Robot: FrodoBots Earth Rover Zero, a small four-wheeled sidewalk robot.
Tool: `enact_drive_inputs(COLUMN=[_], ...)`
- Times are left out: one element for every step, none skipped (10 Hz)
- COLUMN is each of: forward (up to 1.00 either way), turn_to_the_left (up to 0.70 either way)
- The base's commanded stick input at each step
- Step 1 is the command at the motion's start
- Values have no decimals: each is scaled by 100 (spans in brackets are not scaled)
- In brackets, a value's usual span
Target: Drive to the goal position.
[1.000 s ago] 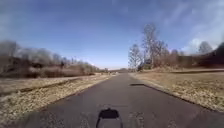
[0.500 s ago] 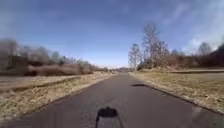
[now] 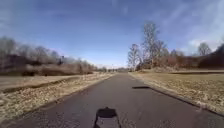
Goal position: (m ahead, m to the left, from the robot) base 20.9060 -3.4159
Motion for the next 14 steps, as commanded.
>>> enact_drive_inputs(forward=[85, 85, 85, 85, 85, 85, 85, 85, 85, 85, 85, 85, 85, 85], turn_to_the_left=[0, 0, 0, 0, 0, 0, 0, 0, 0, 0, 0, 0, 0, 0])
